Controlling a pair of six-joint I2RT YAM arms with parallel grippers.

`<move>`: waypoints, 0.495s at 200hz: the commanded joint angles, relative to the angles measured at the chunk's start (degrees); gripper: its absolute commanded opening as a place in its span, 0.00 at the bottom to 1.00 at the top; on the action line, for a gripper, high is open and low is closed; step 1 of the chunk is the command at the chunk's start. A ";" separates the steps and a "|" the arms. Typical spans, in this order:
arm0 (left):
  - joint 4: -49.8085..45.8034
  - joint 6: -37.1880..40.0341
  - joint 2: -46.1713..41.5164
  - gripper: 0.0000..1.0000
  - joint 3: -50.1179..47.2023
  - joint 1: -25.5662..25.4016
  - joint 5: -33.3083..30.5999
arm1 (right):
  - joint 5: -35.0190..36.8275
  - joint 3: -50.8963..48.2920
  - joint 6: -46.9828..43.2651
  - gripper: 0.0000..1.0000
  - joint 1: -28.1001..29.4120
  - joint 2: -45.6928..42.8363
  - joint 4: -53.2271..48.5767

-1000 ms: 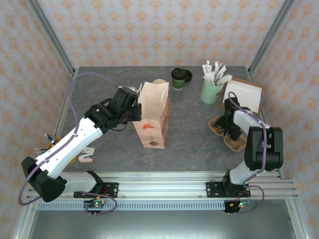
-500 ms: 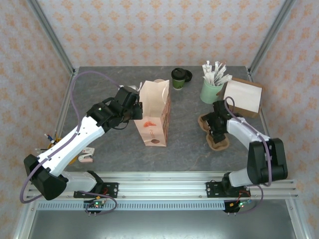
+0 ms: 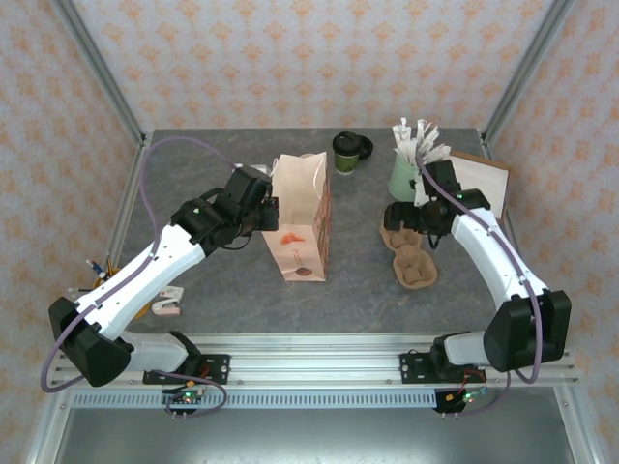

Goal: Pack the takeout coffee

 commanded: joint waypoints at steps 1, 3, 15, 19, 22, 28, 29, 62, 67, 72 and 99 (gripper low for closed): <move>0.60 1.18 0.56 0.03 -0.27 -0.24 -2.26 | -2.06 0.27 -37.29 0.92 0.12 3.64 -15.01; 0.61 1.18 0.58 0.03 -0.31 -0.24 -2.34 | -1.10 0.12 -38.32 0.92 0.16 3.78 -14.69; 0.70 1.26 0.48 0.03 -0.48 -0.24 -2.61 | 5.24 -1.12 -43.73 0.91 0.17 4.86 -11.35; 0.66 1.33 0.47 0.03 -0.53 -0.24 -2.70 | 6.77 -1.41 -45.47 0.91 0.17 5.29 -10.09; 0.62 1.42 0.49 0.03 -0.51 -0.24 -2.77 | 7.32 -1.52 -46.74 0.91 0.20 5.76 -9.27; 0.46 1.50 0.47 0.03 -0.51 -0.24 -2.96 | 7.55 -1.37 -49.13 0.91 0.25 6.69 -8.35; 0.40 1.47 0.47 0.03 -0.50 -0.24 -3.06 | 7.49 -1.25 -49.49 0.90 0.26 6.90 -8.30; -0.06 0.65 -0.23 0.03 -0.86 -0.24 -4.28 | 5.29 1.51 -51.07 0.88 0.49 9.74 -6.49; 0.12 0.24 -0.48 0.03 -1.01 -0.22 -4.23 | 4.82 1.95 -49.04 0.87 0.43 9.74 -5.79; 0.33 -0.22 -0.66 0.03 -1.23 -0.24 -4.09 | 4.41 2.37 -46.44 0.87 0.39 9.67 -4.83; 0.45 -0.54 -0.50 0.03 -1.33 -0.30 -3.31 | 6.11 1.66 -26.91 0.85 0.50 7.18 1.58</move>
